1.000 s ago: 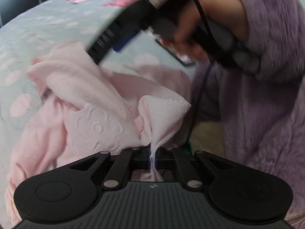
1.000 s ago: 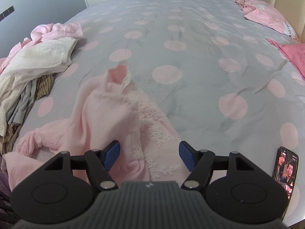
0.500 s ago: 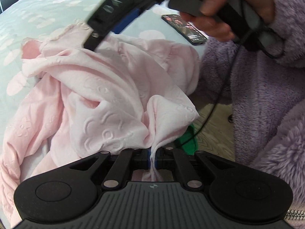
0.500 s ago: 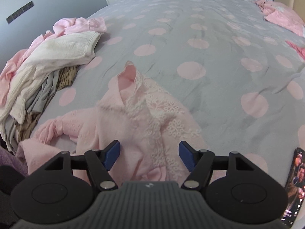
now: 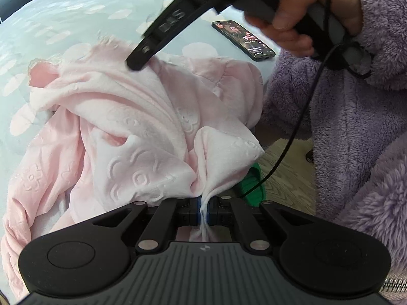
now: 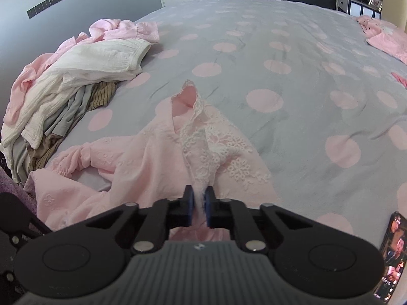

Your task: Fold clothes

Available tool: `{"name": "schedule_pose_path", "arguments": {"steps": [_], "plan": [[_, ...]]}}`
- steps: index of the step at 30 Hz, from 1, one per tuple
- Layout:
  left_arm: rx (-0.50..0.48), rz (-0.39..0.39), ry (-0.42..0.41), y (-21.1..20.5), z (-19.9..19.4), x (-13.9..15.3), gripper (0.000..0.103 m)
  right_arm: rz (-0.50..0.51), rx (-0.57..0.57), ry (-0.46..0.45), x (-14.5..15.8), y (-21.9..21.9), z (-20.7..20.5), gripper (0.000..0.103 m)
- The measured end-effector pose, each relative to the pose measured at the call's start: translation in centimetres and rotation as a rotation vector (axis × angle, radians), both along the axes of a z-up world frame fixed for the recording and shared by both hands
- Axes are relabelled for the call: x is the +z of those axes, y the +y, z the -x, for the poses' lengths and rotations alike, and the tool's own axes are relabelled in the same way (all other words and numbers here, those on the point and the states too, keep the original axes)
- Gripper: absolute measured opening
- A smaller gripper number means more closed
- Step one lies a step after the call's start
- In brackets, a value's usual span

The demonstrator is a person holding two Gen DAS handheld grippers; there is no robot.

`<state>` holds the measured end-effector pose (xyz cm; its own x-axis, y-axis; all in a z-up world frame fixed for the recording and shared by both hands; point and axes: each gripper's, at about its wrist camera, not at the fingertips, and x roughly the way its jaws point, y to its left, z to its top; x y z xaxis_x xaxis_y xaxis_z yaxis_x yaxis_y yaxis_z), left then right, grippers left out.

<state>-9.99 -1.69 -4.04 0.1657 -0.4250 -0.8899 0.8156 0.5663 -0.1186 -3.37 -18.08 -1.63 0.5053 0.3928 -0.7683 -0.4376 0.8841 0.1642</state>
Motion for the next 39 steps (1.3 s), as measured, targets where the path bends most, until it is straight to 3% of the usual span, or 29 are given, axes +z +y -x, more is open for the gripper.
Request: {"name": "schedule_pose_path", "arguments": {"steps": [2,10,16,23,29,35,39], "plan": [[0.011,0.014,-0.012,0.1,-0.2,0.5,0.003,0.031,-0.018,0.02,0.4,-0.9,0.2,0.007],[0.015,0.15,-0.025,0.7,-1.6,4.9,0.044,0.217,-0.082,0.064,2.1,-6.7,1.4,0.006],[0.037,0.158,-0.081,1.4,-5.4,7.1,0.047,0.43,-0.064,0.06,2.2,-9.9,2.1,0.006],[0.194,0.154,-0.125,0.7,-13.5,5.8,0.047,0.643,0.02,-0.005,1.6,-10.6,1.6,0.006],[0.209,0.148,-0.143,-3.3,-19.8,6.2,0.047,0.659,0.062,0.024,-0.2,-10.5,-1.7,0.006],[0.187,0.022,-0.155,-8.7,-26.1,2.6,0.05,0.66,0.121,0.024,-1.8,-9.2,-3.8,0.006],[0.175,-0.008,-0.103,-10.7,-30.1,-0.4,0.05,0.628,0.144,0.045,-2.2,-9.3,-4.9,0.006]]}}
